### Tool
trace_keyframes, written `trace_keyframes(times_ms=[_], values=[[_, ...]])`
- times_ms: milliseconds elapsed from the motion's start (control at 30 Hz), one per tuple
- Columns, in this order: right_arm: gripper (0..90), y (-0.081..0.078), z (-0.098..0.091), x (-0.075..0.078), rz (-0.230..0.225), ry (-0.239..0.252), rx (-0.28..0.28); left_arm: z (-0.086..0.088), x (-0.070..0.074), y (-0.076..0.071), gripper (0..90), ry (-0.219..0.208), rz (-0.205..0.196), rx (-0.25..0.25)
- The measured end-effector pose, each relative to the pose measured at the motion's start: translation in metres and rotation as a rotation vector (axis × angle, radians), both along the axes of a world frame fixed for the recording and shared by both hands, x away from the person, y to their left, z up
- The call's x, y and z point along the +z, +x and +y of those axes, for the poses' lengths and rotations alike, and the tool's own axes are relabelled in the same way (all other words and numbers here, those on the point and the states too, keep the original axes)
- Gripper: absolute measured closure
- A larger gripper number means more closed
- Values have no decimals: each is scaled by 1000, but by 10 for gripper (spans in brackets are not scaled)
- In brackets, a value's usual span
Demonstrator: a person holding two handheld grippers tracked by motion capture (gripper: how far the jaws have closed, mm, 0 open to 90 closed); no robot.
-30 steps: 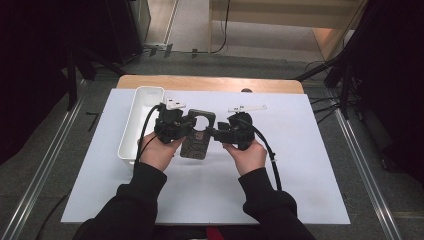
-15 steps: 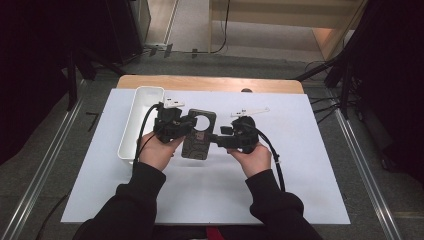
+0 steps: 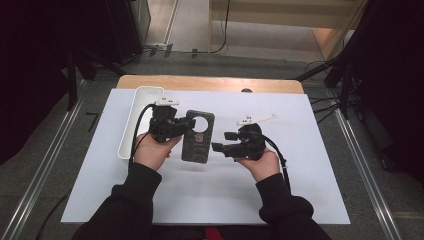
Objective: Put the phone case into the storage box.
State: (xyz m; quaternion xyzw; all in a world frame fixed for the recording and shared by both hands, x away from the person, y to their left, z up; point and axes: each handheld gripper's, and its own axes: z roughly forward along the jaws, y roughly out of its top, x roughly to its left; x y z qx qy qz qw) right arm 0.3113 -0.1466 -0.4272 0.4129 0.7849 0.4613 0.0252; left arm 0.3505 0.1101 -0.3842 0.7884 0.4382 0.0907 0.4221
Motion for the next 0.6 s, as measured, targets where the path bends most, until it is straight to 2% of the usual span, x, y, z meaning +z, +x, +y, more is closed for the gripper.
trace_keyframes(times_ms=[67, 233, 267, 333, 400, 600], values=[[284, -1, -2, -1, -5, 1, 0, 4, 1, 0, 722, -16, 15, -9], [270, -2, -6, -4, -20, 7, 9, 8, 2, 0, 722, -28, 16, -17], [260, -3, -6, -4, -41, -12, 10, 10, 3, -1, 722, -35, 16, -20], [248, -4, -6, -5, -49, -16, 14, 11, 4, -1, 722, -37, 13, -27], [218, -4, -8, -6, -36, 2, 41, 14, 6, 0, 722, -40, 8, -27], [118, -5, -9, -8, -7, -4, 87, 18, 7, 0, 722, -54, 15, -34]])
